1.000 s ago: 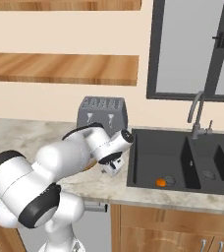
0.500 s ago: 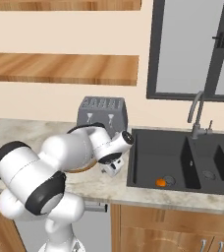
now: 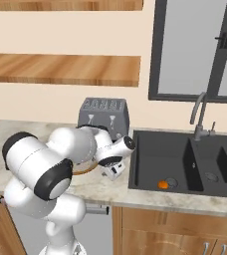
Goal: Clear the mugs and bowl far away from the sink.
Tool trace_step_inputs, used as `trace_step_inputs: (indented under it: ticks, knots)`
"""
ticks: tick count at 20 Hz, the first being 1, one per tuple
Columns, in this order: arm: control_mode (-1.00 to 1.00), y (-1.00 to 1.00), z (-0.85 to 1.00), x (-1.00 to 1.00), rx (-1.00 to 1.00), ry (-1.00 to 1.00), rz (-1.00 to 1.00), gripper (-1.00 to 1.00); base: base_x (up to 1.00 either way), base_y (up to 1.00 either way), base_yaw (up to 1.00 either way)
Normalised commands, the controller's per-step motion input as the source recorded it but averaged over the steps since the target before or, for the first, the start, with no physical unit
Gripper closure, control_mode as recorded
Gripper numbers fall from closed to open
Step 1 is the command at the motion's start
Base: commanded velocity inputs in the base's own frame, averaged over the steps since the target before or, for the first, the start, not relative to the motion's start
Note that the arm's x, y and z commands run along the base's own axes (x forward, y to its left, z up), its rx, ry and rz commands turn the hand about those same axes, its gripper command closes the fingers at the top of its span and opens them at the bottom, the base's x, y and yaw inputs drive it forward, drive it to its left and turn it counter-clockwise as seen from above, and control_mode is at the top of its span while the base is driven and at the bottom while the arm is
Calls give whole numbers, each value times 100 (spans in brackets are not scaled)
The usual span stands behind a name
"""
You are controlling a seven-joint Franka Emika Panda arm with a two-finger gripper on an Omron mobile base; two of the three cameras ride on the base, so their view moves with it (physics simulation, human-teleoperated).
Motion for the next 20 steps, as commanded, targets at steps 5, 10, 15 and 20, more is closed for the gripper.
trace_step_inputs:
  ticks: [5,10,15,20]
  knots:
    - [-100,9,-21,19,2,1,0,-100,0,0,0]
    - [-100,12,-15,20,2,1,0,-100,0,0,0]
    - [-100,13,-10,18,2,2,0,-100,0,0,0]
    - [-100,11,-10,5,3,1,0,100,0,0,0]
